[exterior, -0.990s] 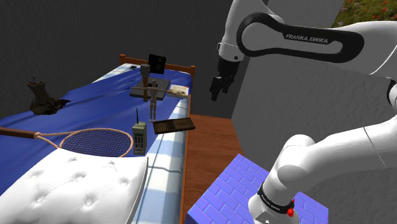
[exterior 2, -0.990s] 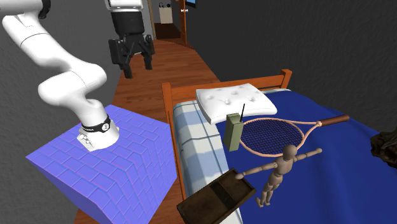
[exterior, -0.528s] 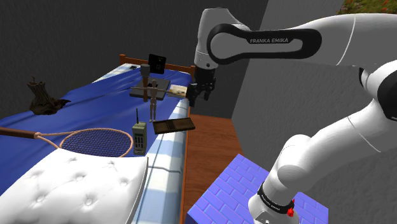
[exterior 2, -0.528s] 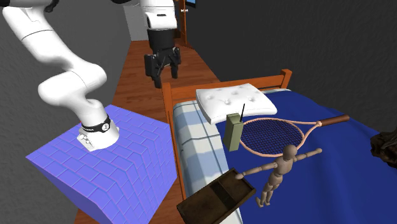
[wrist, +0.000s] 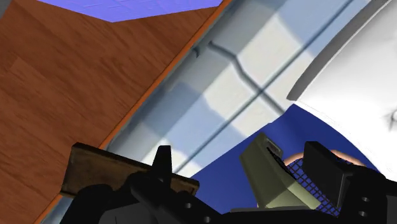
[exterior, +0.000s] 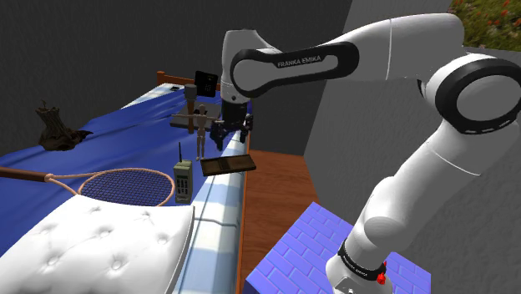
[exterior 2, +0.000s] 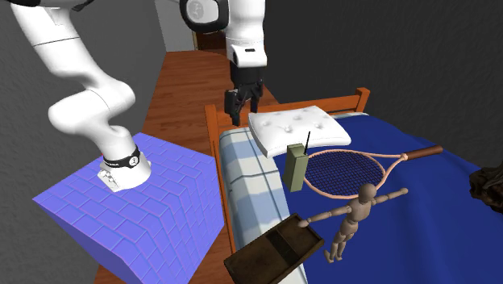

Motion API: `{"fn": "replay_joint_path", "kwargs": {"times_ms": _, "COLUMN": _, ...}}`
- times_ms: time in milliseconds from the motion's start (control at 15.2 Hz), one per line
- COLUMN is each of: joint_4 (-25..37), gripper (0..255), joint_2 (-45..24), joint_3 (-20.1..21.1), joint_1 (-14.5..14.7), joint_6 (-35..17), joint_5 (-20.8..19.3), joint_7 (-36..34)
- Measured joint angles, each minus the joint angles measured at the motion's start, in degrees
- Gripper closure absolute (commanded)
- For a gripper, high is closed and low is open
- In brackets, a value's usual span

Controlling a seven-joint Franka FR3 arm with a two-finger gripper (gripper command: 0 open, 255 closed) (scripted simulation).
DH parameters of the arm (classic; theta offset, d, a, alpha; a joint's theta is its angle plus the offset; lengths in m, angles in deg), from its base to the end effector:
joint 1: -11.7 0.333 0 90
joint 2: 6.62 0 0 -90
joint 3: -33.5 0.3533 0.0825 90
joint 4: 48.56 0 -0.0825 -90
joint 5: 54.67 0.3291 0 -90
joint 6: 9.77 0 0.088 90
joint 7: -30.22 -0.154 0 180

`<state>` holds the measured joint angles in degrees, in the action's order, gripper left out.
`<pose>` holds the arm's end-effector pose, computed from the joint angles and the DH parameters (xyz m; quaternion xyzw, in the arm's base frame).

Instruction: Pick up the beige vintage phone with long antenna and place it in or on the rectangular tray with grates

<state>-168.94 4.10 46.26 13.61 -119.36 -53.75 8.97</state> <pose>0.4254 0.1189 0.5061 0.9980 -0.0620 0.0013 0.0132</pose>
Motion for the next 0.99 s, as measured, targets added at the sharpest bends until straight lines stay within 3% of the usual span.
{"fn": "replay_joint_path", "kwargs": {"times_ms": 528, "joint_4": 13.3, "gripper": 0, "joint_2": -18.2, "joint_3": 2.0, "joint_1": 1.3, "joint_6": -3.0, "joint_5": -1.2, "joint_7": -9.7}}
{"fn": "replay_joint_path", "kwargs": {"times_ms": 990, "joint_4": 28.3, "gripper": 0, "joint_2": -33.8, "joint_3": 1.8, "joint_1": 3.7, "joint_6": -2.4, "joint_5": -2.4, "joint_7": -16.2}}
